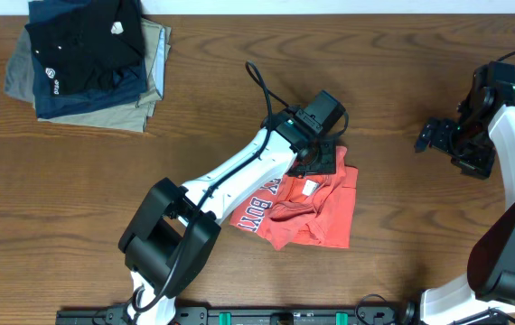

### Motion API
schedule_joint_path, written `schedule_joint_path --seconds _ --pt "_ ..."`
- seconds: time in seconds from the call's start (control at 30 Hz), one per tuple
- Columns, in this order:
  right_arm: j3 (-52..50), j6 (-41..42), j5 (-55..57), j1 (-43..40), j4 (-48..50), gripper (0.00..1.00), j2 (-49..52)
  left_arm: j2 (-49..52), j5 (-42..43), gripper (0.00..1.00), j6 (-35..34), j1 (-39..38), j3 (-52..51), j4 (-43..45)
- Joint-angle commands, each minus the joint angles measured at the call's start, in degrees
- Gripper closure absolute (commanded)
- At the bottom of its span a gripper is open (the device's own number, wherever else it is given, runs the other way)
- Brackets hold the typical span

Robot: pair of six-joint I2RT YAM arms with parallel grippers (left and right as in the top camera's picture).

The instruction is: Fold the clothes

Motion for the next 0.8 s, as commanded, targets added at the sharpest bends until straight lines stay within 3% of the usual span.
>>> schedule_joint_path --seconds 0.0,0.3,0.5,0.7,0.77 --pt "0.3 0.2 -0.2 0.0 0.0 0.01 -0.4 2.0 0.7 0.46 -0.6 0.0 0.9 0.0" --pt "0.3 0.2 -0.2 0.0 0.0 0.01 -0.4 4.2 0.7 0.47 -2.0 0.0 0.9 2.1" --pt "0.3 0.2 -0.2 0.0 0.0 0.01 -0.4 4.0 0.7 0.72 -1.7 0.0 0.9 2.5" --pt "0.3 0.2 -0.2 0.0 0.0 0.01 -0.4 2.9 0.7 0.92 -0.9 0.0 1.0 1.4" --pt "0.3 0.2 -0.2 0.0 0.0 0.01 -0.4 2.3 0.7 0.94 -0.7 -0.3 1.0 1.3"
